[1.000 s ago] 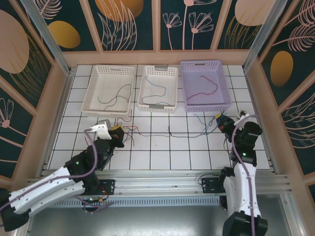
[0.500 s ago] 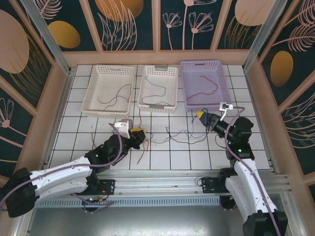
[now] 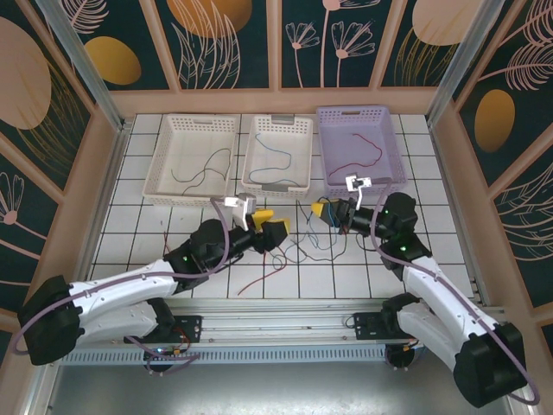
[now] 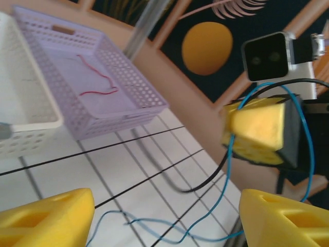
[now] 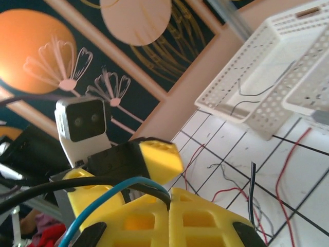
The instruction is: Untangle the cables
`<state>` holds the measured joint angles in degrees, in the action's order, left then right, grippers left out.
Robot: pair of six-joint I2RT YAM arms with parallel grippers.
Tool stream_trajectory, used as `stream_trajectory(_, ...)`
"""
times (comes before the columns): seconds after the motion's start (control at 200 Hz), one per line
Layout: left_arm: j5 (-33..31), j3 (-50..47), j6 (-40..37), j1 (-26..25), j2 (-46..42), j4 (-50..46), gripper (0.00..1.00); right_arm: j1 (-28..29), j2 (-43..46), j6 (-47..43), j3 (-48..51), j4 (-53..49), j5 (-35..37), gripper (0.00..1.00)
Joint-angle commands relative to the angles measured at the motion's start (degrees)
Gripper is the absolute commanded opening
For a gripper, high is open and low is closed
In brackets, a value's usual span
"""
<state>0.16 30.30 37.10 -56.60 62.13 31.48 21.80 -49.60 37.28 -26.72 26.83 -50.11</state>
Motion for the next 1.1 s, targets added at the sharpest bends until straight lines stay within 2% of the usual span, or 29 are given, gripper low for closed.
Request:
stream_trajectory(0.0,7.7,2.3,0.7,0.0,1.9,5.8,0.74,1.2,-1.6,-2.9,-2.5,3.7,-0.7,0.0)
stream_trajectory(0.275,18.7,-2.6,3.4,-1.0,2.6,14.4,0.74,1.6,-4.2,1.7,-5.6,3.0,2.7,0.0)
stream_trajectory(0.485,19.0,-4.5,4.4,-2.6,5.4,17.7,0.74,4.6,-4.3,3.1,-9.1,-1.2,6.6,0.0)
stream_trajectory(0.746,18.4,0.8,3.0,-4.0,11.3,16.3,0.75,8.2,-5.6,3.7,-11.1,-3.4,9.1,0.0)
stream_trajectory(1.096,19.3,3.5,1.4,-4.7,16.4,14.8,0.76,9.0,-5.1,4.3,-11.2,-4.4,9.7,0.0)
